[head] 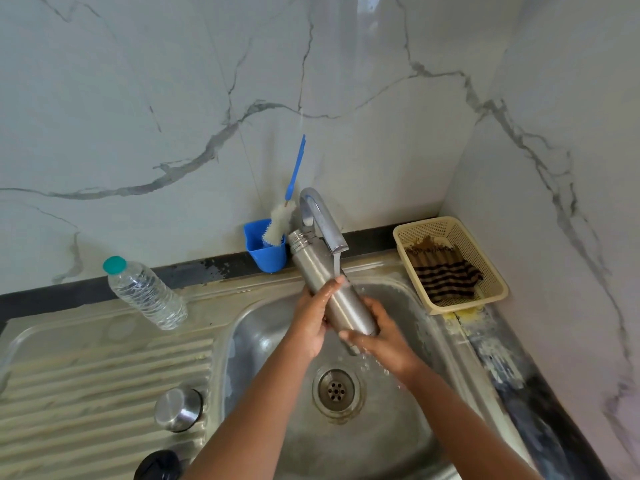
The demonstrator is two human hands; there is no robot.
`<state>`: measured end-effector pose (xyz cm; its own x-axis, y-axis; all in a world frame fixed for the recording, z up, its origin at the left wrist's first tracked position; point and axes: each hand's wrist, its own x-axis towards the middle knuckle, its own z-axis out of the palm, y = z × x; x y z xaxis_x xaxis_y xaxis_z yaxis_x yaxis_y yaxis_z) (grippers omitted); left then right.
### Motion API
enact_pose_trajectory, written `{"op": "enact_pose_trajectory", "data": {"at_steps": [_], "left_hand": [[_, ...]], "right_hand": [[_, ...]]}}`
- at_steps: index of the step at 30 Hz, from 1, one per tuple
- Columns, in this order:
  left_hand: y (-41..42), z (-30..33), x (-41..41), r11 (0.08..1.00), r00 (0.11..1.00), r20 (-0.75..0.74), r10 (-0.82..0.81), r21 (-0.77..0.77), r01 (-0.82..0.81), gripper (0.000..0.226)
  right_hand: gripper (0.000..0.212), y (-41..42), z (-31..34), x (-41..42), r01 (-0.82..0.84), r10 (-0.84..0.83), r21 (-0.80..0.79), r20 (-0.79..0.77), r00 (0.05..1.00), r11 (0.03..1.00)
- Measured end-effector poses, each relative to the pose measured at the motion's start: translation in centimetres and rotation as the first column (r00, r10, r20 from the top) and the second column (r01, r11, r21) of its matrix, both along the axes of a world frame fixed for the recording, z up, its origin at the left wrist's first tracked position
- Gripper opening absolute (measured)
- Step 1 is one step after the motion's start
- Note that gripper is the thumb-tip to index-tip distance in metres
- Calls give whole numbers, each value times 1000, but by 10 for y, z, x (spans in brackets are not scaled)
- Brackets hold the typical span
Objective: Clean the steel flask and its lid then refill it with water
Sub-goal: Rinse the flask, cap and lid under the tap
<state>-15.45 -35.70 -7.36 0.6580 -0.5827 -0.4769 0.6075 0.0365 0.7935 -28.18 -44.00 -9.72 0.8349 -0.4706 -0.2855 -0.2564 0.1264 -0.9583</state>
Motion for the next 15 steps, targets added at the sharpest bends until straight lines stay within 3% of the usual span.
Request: {"op": "enact_pose_trajectory", "data": {"at_steps": [1, 2, 3, 5, 7, 8, 9, 12, 13, 15], "left_hand": [[3, -2, 2, 999, 1000, -12, 6, -45, -6, 80], [5, -3, 3, 998, 1000, -23, 9, -65, -10, 86], [7, -5, 3, 998, 999, -32, 14, -68, -16, 90], [11, -7, 1, 993, 995, -74, 64, -92, -71, 89], [11, -7, 1, 974, 975, -142, 170, -124, -188, 79], [10, -7, 0, 963, 964, -157, 212, -132, -234, 76], [9, -6, 0, 960, 963, -141, 231, -126, -249, 75], [6, -3, -1, 992, 991, 36, 126, -32, -125, 69], [6, -2, -1, 998, 994, 93, 56, 9, -57, 65], [5, -2, -3, 996, 982, 170, -80, 49, 73, 63]], "right_hand": [[80, -5, -5, -6, 7, -11, 211, 18, 1000, 978], [80, -7, -10, -12, 8, -15, 312, 21, 1000, 950], [78, -8, -15, -15, 4, -10, 285, 21, 1000, 959], [73, -8, -23, -19, 55, -60, -118, -34, 998, 992], [78, -4, -29, -18, 162, -210, -502, -41, 977, 850], [79, -3, -26, -18, 210, -258, -551, -10, 966, 808], [76, -5, -28, -20, 233, -266, -512, 8, 964, 827], [64, -15, -25, -26, 135, -137, -27, -98, 986, 990], [65, -19, -24, -28, 41, -34, 44, -151, 988, 998], [72, -21, -23, -30, -145, 149, 34, -238, 960, 989]]}}
